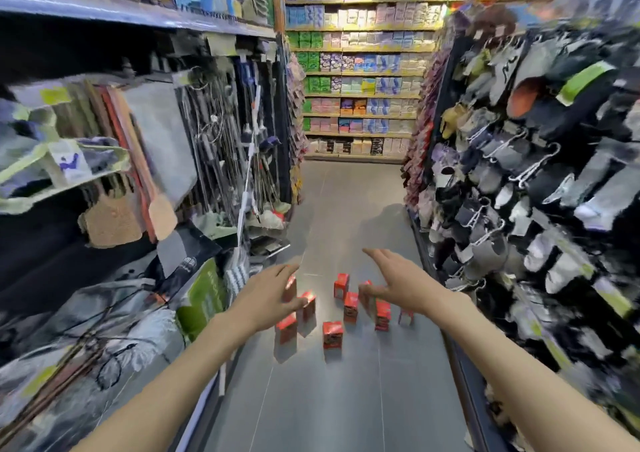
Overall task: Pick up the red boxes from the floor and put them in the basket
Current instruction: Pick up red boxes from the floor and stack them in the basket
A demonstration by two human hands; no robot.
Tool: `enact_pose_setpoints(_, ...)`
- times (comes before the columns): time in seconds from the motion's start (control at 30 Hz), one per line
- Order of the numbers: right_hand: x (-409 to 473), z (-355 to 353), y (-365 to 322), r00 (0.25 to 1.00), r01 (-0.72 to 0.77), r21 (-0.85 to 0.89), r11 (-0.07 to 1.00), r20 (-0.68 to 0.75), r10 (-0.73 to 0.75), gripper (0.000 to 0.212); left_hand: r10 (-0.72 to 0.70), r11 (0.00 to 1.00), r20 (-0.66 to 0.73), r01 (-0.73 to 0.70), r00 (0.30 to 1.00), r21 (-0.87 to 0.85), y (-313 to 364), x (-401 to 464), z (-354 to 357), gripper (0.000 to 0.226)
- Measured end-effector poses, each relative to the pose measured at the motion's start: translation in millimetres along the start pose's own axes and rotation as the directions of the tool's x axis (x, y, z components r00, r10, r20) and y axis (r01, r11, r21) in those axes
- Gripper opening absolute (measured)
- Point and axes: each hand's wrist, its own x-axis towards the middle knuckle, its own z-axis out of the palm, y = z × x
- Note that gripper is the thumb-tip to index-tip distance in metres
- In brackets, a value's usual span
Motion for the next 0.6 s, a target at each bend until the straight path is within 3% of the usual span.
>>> enact_pose_setpoints(0.23, 175, 2, 70, 0.997, 0.023, 0.003, 1.000, 0.069, -0.024, 0.082, -0.050, 0.998, -0.027, 0.049, 0.998, -0.044, -78, 146, 29, 0.076)
enact_pose_setpoints(0.6, 443, 61, 169, 0.984, 0.068, 0.025, 0.997, 0.164, -0.071, 0.082, -0.140, 0.988, 0.006, 0.140, 0.990, -0.073, -225, 366, 105, 0.077)
